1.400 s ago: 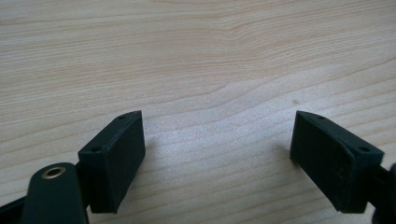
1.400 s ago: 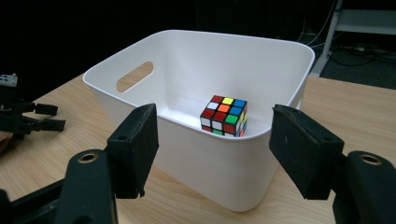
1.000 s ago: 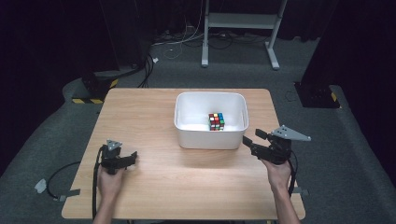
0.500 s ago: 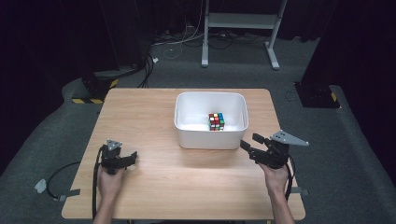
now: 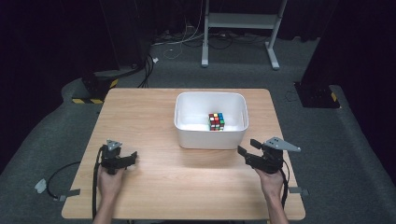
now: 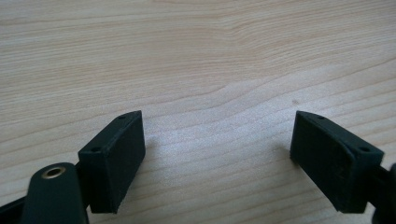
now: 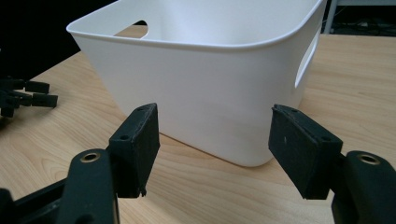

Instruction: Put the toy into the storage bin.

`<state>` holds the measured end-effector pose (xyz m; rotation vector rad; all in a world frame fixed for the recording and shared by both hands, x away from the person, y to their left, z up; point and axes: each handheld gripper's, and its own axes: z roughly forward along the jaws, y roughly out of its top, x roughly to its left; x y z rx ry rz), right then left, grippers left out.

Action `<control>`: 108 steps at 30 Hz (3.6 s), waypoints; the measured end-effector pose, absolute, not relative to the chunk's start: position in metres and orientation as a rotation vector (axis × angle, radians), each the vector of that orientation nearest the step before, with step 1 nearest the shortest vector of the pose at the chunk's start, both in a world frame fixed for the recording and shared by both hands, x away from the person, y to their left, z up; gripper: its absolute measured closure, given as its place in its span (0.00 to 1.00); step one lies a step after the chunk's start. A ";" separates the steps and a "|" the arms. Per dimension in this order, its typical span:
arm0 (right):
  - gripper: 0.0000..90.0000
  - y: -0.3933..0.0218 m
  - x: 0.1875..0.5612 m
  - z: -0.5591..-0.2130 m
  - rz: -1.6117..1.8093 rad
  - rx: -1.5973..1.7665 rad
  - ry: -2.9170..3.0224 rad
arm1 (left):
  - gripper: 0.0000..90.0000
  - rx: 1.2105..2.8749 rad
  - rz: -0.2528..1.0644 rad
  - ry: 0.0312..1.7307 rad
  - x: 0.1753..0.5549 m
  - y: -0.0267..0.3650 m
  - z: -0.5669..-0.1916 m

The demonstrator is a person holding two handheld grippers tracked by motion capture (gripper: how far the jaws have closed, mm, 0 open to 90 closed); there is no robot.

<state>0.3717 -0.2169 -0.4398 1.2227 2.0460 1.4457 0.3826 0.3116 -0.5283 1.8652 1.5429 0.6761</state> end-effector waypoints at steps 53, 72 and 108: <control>0.38 -0.216 0.385 -0.475 1.281 1.305 2.082 | 0.20 1.865 0.676 1.543 0.383 0.312 -0.528; 0.39 -0.227 0.400 -0.486 1.211 1.384 2.059 | 0.20 1.865 0.676 1.543 0.383 0.312 -0.528; 0.39 -0.229 0.419 -0.513 1.020 1.448 2.086 | 0.20 1.865 0.676 1.543 0.383 0.311 -0.528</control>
